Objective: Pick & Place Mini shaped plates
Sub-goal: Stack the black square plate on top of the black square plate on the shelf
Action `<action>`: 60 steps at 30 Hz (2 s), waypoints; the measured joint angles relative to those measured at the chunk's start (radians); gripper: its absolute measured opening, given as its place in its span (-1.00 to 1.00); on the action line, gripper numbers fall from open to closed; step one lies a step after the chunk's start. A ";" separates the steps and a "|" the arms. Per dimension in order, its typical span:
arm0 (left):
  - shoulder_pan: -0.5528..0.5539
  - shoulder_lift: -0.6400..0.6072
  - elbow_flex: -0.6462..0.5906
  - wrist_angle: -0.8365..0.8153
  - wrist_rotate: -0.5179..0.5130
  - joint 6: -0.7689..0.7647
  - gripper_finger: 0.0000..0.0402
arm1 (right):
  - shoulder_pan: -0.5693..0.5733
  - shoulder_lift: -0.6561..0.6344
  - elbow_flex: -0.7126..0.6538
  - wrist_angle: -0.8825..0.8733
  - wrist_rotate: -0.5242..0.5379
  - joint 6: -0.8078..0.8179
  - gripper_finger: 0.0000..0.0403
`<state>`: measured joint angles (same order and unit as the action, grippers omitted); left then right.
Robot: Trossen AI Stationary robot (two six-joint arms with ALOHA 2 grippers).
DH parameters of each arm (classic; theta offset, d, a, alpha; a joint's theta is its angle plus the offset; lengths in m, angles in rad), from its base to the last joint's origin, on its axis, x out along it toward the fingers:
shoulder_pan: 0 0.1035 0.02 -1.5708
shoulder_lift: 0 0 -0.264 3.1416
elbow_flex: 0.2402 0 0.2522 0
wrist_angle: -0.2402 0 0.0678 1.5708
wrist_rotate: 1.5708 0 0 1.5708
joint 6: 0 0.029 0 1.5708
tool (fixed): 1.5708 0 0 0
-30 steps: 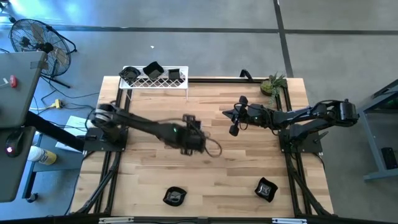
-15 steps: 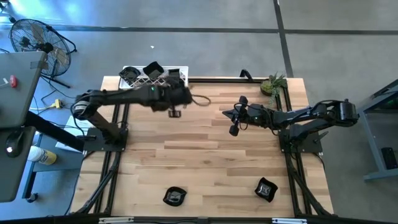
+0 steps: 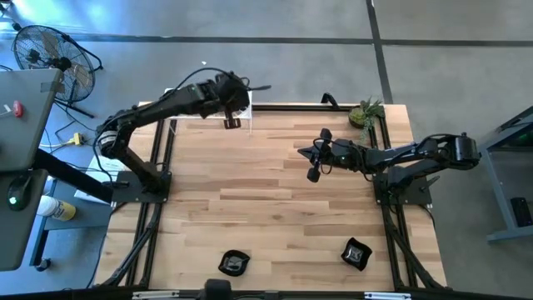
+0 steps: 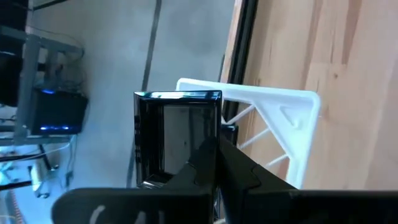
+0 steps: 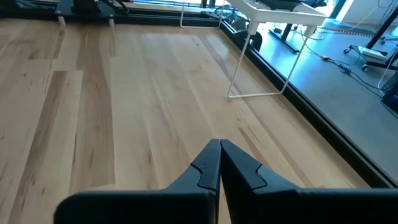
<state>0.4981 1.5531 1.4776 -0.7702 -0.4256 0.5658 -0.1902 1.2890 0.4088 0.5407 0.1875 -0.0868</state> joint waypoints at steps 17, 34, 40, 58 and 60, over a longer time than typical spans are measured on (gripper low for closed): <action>0.096 0.072 0.001 0.013 0.053 0.036 -1.00 | 0.000 0.000 0.000 -0.002 0.000 -0.008 -0.98; 0.098 0.109 0.000 -0.018 0.066 0.005 -0.93 | 0.000 0.000 0.000 -0.005 0.000 -0.008 -0.99; 0.098 0.109 0.000 -0.041 0.045 0.001 -0.73 | 0.000 0.000 0.000 -0.005 0.000 -0.008 -0.97; 0.043 0.048 0.075 -0.147 0.053 -0.197 -0.49 | 0.000 0.000 0.000 -0.005 0.000 -0.008 -0.98; 0.044 0.035 0.057 -0.153 0.092 -0.296 -0.61 | 0.000 0.000 0.000 -0.005 0.000 -0.008 -0.99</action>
<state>0.5421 1.5876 1.5347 -0.9234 -0.3336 0.2696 -0.1902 1.2892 0.4088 0.5354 0.1877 -0.0948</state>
